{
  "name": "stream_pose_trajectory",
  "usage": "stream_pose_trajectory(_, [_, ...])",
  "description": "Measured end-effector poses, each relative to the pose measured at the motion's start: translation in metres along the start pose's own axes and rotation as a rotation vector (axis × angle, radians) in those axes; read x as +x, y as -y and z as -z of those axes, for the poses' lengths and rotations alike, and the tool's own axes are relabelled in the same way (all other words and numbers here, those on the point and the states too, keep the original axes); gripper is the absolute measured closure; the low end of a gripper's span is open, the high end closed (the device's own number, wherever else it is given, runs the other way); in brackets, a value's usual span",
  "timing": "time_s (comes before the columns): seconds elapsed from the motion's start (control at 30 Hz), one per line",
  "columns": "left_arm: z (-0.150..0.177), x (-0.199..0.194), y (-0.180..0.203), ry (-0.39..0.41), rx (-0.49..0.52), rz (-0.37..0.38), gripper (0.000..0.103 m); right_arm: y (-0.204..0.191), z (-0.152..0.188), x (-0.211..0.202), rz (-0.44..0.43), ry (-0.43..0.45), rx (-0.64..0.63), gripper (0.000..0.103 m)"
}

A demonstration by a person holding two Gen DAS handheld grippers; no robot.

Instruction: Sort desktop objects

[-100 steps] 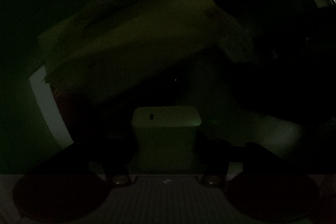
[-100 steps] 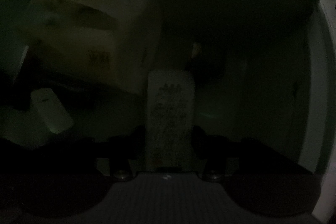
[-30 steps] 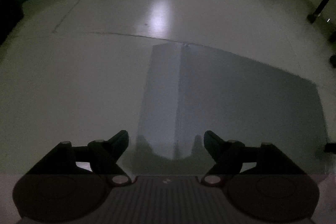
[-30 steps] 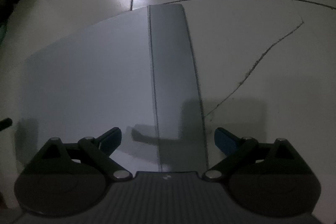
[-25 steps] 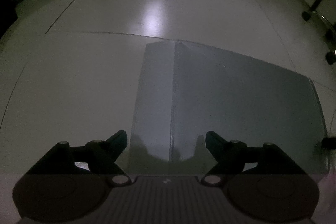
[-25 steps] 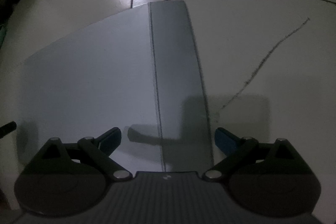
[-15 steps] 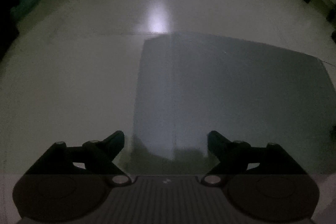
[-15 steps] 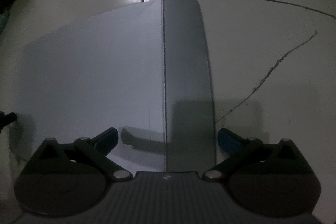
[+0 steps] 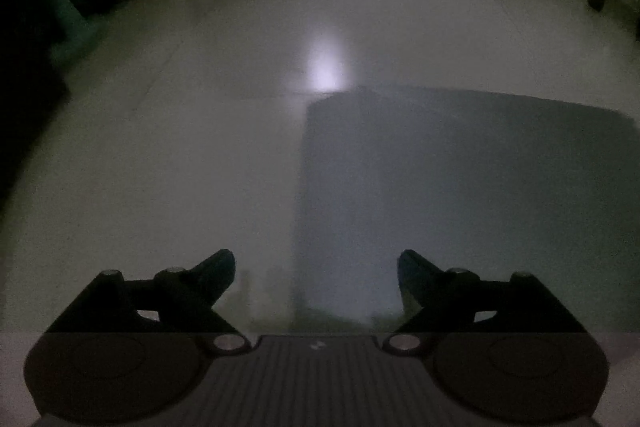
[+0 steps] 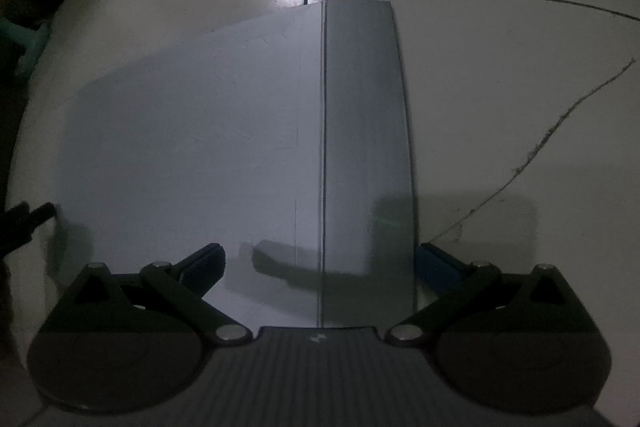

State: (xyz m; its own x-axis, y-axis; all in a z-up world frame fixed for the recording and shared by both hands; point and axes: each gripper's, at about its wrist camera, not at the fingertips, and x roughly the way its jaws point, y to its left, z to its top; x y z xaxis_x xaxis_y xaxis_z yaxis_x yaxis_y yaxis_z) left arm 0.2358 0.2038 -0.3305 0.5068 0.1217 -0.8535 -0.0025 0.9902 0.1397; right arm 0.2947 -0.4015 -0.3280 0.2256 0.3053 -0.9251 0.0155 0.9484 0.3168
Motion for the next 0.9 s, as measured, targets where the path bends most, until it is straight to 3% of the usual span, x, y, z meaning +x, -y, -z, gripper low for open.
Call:
stream_pose_trajectory(0.07, [-0.002, 0.006, -0.008, -0.031, -0.054, 0.048, 0.014, 0.0, 0.003, -0.001, 0.003, 0.004, -0.002, 0.0])
stream_pose_trajectory(0.17, [0.002, 0.024, -0.014, -0.115, -0.164, 0.195, 0.014, -0.002, 0.002, -0.001, 0.02, 0.0, -0.003, 0.0])
stream_pose_trajectory(0.2, [0.004, 0.028, -0.013, -0.127, -0.173, 0.219, 0.009, -0.005, 0.002, -0.002, 0.02, -0.003, -0.006, 0.0])
stream_pose_trajectory(0.23, [0.007, 0.03, -0.007, -0.12, -0.15, 0.213, 0.004, -0.007, 0.002, -0.003, 0.022, -0.005, -0.008, 0.0])
stream_pose_trajectory(0.3, [0.012, 0.029, 0.001, -0.087, -0.125, 0.194, 0.004, -0.013, 0.0, -0.017, 0.032, -0.008, -0.015, 0.0])
stream_pose_trajectory(0.37, [0.015, 0.03, -0.002, -0.088, -0.162, 0.223, 0.003, -0.011, -0.009, -0.015, 0.028, -0.006, -0.02, 0.0])
stream_pose_trajectory(0.47, [0.018, 0.039, -0.014, -0.108, -0.202, 0.29, 0.003, -0.004, -0.021, -0.013, -0.05, 0.005, 0.012, 0.0])
stream_pose_trajectory(0.53, [0.019, 0.041, -0.016, -0.123, -0.211, 0.345, 0.004, 0.007, -0.022, -0.012, -0.213, -0.009, 0.1, 0.0])
stream_pose_trajectory(0.57, [0.019, 0.039, -0.013, -0.116, -0.196, 0.344, 0.007, 0.007, -0.023, -0.012, -0.229, -0.022, 0.127, 0.0])
stream_pose_trajectory(0.7, [0.012, 0.028, 0.022, -0.077, -0.034, 0.274, 0.009, -0.021, -0.02, -0.013, -0.086, -0.016, -0.044, 0.0])
stream_pose_trajectory(0.8, [0.007, 0.024, 0.049, -0.068, 0.036, 0.285, 0.011, -0.047, -0.014, -0.016, -0.008, -0.011, -0.15, 0.0])
stream_pose_trajectory(0.9, [0.003, 0.024, 0.068, -0.074, 0.024, 0.345, 0.013, -0.059, -0.011, -0.016, 0.002, -0.012, -0.168, 0.0])
